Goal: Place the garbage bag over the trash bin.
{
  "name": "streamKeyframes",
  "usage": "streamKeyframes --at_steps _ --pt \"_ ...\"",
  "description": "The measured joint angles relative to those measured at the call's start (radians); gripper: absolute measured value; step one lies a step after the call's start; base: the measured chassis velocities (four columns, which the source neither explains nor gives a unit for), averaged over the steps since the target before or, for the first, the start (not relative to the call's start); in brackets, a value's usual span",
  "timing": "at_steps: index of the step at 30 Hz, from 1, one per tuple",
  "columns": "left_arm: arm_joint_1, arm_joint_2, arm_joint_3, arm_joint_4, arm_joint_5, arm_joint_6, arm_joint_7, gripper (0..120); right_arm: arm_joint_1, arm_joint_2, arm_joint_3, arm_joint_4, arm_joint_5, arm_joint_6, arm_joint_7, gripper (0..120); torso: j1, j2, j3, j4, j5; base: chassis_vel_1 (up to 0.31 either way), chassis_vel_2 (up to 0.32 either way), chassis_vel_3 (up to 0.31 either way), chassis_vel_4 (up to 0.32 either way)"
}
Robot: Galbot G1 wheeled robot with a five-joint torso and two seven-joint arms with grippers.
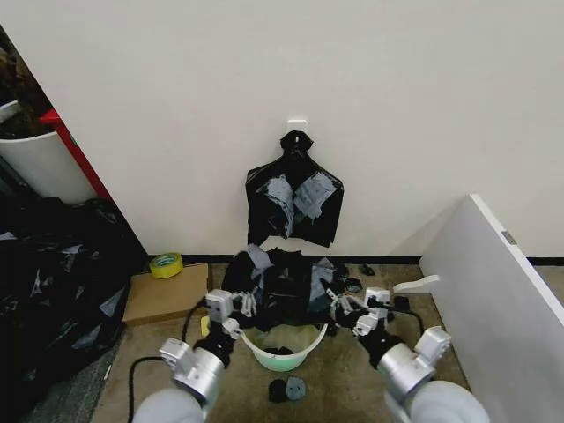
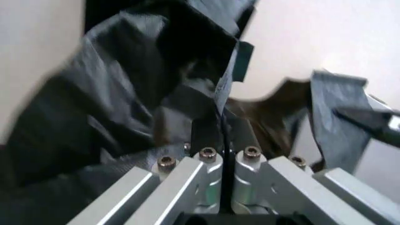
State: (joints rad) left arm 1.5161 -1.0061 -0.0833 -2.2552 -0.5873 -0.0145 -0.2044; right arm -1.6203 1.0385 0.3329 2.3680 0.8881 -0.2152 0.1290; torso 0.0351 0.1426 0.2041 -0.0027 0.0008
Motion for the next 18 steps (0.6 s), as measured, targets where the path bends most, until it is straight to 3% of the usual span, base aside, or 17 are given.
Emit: streamKeyframes --at_steps 4,11,16,18 --pt "-0.013 -0.037 0.057 0.032 0.006 0.011 -0.012 0 -0.027 -0.003 0.001 0.006 -0.029 -0.034 0.008 0 0.000 0.000 0.000 0.0000 -0.0003 0.000 0.000 0.000 0.000" --pt "-0.077 -0.144 0.111 0.161 0.005 0.017 -0.058 0 0.030 0.058 -0.025 -0.129 -0.052 -0.036 0.046 0 0.000 0.000 0.000 0.0001 0.0000 0.000 0.000 0.000 0.000" --pt "-0.078 -0.151 0.098 0.179 0.004 0.016 -0.089 0 0.025 0.070 -0.022 -0.143 -0.052 -0.030 0.052 0 0.000 0.000 0.000 0.0001 -0.0003 0.000 0.000 0.000 0.000" --pt "-0.026 -0.118 0.059 0.135 0.007 0.043 -0.129 0 0.002 0.078 -0.032 -0.137 -0.075 -0.033 0.064 0 0.000 0.000 0.000 0.0001 -0.0003 0.000 0.000 0.000 0.000"
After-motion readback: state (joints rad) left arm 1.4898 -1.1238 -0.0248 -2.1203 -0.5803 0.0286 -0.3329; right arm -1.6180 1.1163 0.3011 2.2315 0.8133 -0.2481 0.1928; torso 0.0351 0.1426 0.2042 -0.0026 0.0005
